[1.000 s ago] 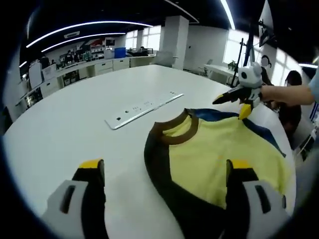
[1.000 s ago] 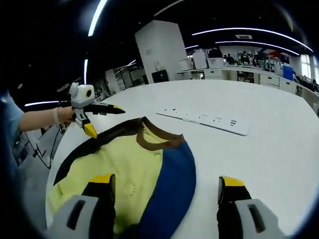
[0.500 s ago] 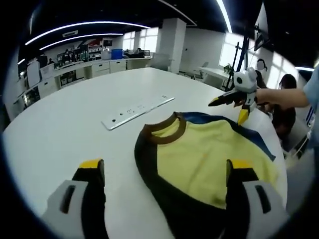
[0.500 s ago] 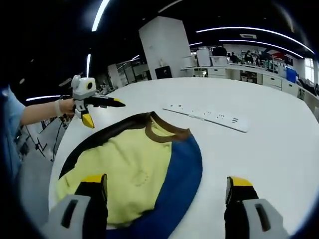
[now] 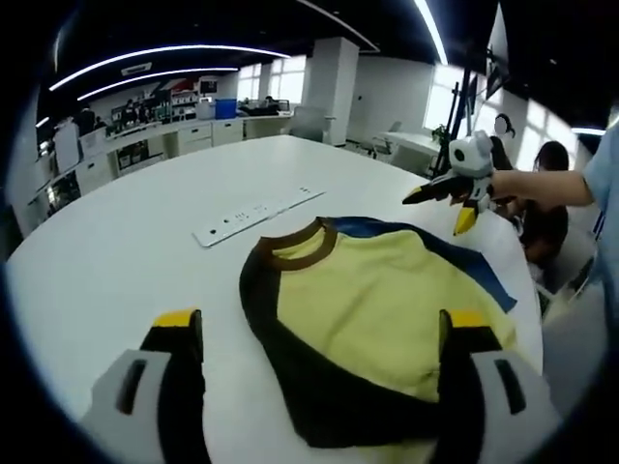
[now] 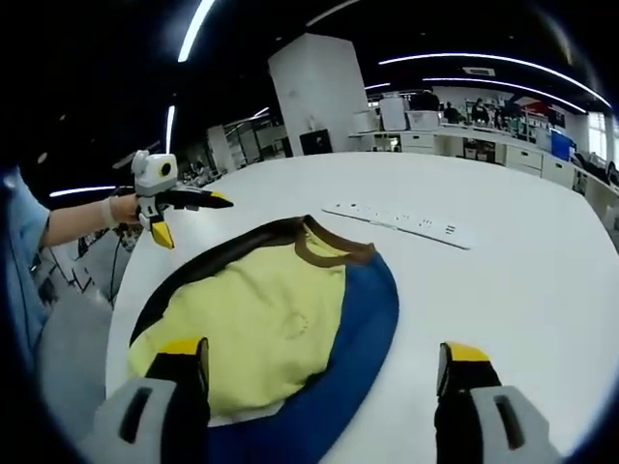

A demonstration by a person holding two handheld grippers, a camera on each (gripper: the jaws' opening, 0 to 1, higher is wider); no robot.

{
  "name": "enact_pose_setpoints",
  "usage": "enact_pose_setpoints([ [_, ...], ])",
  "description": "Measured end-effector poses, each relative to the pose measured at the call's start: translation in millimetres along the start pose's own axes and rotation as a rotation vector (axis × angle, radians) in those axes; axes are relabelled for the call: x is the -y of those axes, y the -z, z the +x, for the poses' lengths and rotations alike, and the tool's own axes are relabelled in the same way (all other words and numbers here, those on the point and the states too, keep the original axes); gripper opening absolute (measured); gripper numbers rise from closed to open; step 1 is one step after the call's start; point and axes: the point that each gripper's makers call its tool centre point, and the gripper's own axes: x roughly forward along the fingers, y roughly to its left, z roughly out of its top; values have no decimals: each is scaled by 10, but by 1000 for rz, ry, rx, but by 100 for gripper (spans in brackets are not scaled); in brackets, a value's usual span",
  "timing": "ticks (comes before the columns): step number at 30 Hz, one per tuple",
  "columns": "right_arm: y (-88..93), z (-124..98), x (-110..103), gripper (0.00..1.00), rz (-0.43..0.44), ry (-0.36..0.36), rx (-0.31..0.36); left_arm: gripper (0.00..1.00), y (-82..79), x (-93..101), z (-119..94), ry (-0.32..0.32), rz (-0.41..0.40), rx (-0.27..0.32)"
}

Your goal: Fold the garment on the visible template until the final outline fits inside the template.

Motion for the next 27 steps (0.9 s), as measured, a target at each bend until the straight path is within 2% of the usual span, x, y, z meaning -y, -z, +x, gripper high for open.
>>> enact_pose_setpoints([
  [13,252,-337,-267,96,40,18,12,97,196,311,-403,-24,-40,23],
  [21,348,-480,-434,94,60,17,22,97,261,461,-585,-51,-61,51],
  [27,367,-562,-513,93,74,21,41,97,339,653,-708,-56,-93,82],
])
